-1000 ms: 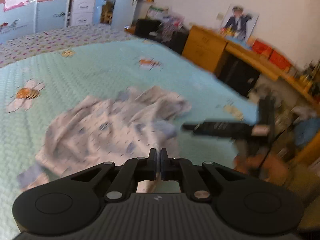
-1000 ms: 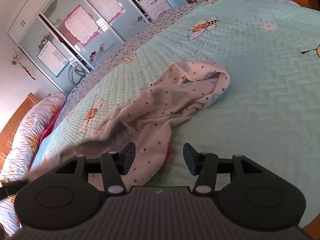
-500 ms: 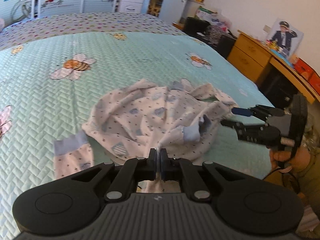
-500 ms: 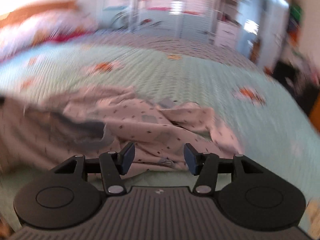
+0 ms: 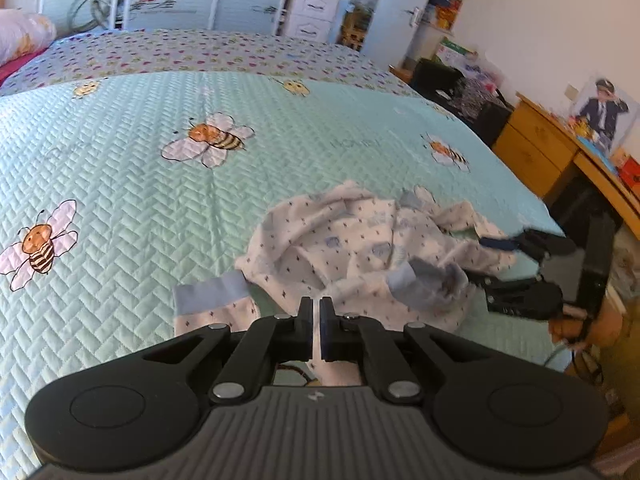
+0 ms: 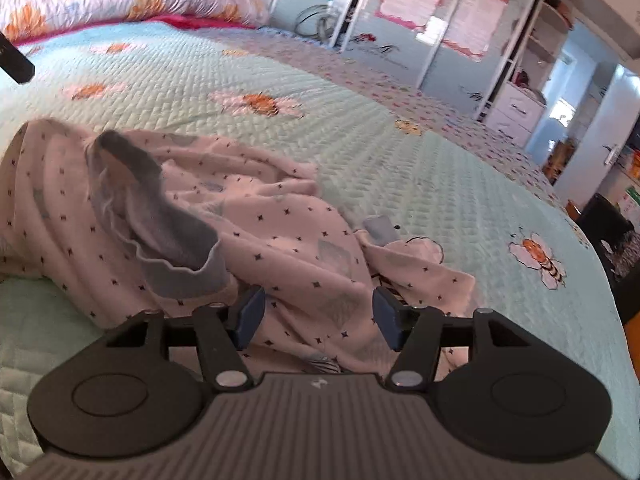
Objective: Fold clothes
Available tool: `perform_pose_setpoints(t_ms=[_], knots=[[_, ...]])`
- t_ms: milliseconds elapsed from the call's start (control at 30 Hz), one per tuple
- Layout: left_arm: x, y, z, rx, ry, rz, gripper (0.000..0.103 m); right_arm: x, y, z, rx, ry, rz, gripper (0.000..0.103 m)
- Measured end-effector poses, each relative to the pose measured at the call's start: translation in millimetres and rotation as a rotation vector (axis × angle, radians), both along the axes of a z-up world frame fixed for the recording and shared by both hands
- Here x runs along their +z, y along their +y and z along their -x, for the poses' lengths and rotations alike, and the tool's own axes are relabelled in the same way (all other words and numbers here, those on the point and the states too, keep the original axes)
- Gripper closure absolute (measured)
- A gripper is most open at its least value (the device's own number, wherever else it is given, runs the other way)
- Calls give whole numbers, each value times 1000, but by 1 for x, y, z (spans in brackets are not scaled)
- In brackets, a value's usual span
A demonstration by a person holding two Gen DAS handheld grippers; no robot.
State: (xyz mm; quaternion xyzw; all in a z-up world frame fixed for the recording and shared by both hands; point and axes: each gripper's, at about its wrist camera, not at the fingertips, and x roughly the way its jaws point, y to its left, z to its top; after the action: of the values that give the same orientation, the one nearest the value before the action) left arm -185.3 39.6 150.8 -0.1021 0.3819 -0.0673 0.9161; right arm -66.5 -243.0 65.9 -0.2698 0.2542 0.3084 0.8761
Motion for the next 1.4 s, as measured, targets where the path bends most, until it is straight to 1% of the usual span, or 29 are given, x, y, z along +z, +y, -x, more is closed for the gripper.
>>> perform_pose_setpoints(t_ms=[67, 100, 133, 167, 233, 333, 433, 500, 600, 667, 733, 767, 800, 833, 900, 933, 967, 1000, 1100, 1133, 1200, 1300, 1400], knots=[[-3, -1, 0, -15, 4, -2, 99, -1, 3, 2, 18, -29, 37, 42], [-5, -1, -1, -22, 5, -2, 97, -1, 4, 2, 23, -28, 45, 42], [-8, -1, -3, -28, 6, -2, 89, -1, 5, 3, 26, -28, 51, 42], [-10, -1, -5, -38, 6, -4, 77, 0, 5, 3, 23, -30, 48, 41], [-15, -3, -13, -53, 1, -21, 63, 3, 4, 3, 12, -28, 35, 40], [-17, -5, -23, -92, -14, -48, 62, 6, -4, 5, -18, 1, -18, 39], [-20, -3, -31, -141, -13, -49, 56, 8, -11, 8, -38, 17, -49, 38], [-25, 1, -36, -161, -1, -26, 55, 9, -14, 12, -47, 19, -69, 38], [-34, 9, -43, -162, 27, 24, 52, 13, -19, 14, -59, 28, -108, 38], [-43, 14, -49, -177, 57, 87, 49, 15, -20, 15, -63, 31, -122, 37], [-53, 12, -56, -217, 99, 156, 51, 15, -21, 13, -64, 29, -121, 36], [-57, 8, -58, -235, 112, 176, 58, 15, -21, 13, -65, 28, -116, 36], [-57, 0, -58, -239, 115, 161, 73, 14, -21, 11, -65, 29, -109, 36], [-54, -9, -56, -234, 107, 122, 95, 14, -22, 10, -65, 28, -102, 36], [-44, -26, -50, -218, 78, 51, 96, 14, -23, 8, -62, 20, -84, 36], [-33, -31, -44, -200, 41, 27, 96, 14, -24, 7, -59, 16, -73, 36], [-21, -33, -37, -183, 2, 29, 96, 15, -25, 6, -57, 12, -62, 36], [-9, -31, -31, -167, -34, 52, 96, 14, -26, 5, -54, 6, -50, 36], [18, -21, -17, -120, -115, 79, 96, 12, -24, -3, -33, 1, -33, 36], [22, -18, -15, -106, -126, 68, 96, 10, -22, -7, -27, 1, -27, 36], [23, -14, -14, -85, -119, 51, 96, 7, -18, -15, -9, 11, -17, 36], [18, -13, -15, -69, -91, 34, 96, -1, -10, -24, 9, 22, 7, 36], [14, -12, -15, -48, -81, 34, 96, -4, -2, -30, 23, 33, 24, 37]])
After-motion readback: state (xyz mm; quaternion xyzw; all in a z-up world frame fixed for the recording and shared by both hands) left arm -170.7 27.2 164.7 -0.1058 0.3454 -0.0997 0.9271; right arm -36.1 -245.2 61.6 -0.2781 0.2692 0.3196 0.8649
